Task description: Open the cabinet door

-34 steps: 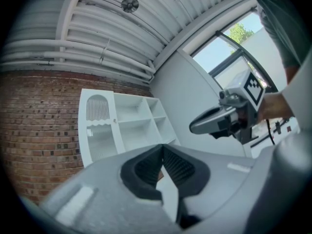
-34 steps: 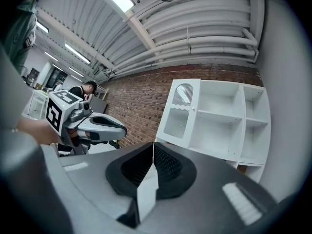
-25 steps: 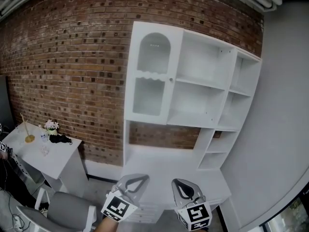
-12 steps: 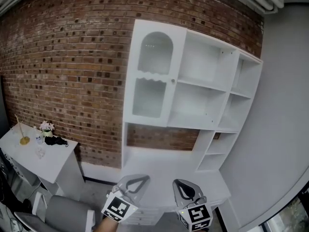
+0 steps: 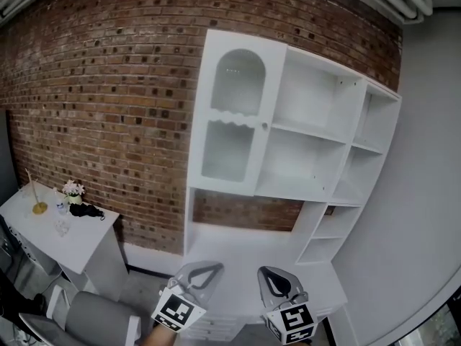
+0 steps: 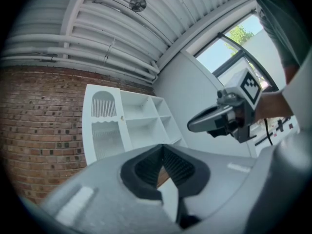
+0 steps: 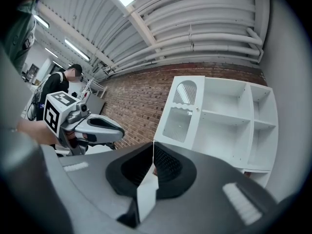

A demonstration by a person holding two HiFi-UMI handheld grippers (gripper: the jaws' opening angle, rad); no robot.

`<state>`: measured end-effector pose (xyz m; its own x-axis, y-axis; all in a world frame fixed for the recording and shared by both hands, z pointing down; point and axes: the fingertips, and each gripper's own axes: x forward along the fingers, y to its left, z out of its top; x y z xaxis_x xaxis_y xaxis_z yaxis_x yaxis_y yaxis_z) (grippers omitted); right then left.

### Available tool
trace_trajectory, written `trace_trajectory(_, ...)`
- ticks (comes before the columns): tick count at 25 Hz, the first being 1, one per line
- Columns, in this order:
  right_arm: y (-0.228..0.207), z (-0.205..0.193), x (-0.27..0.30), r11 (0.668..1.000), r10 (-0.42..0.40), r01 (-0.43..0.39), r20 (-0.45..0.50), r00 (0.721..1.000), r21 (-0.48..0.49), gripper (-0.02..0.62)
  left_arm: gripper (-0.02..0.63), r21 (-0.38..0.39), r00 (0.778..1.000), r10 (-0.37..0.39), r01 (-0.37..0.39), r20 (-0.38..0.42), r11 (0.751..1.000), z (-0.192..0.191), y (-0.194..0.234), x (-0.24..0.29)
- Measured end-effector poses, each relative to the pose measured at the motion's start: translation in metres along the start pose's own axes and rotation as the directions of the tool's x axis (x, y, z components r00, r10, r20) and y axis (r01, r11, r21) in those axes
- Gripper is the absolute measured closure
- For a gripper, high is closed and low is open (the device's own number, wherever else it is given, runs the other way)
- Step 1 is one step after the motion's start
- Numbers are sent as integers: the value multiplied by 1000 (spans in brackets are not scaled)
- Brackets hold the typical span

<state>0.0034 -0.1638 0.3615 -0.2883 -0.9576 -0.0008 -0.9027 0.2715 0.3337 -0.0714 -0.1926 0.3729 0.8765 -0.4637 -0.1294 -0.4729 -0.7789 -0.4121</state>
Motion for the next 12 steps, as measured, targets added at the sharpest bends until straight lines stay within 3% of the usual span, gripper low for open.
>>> trace_trajectory(12, -44, -14, 17, 997, 81, -82, 37, 996, 10, 586, 604, 15, 996, 72, -71, -50, 997, -8, 1, 43)
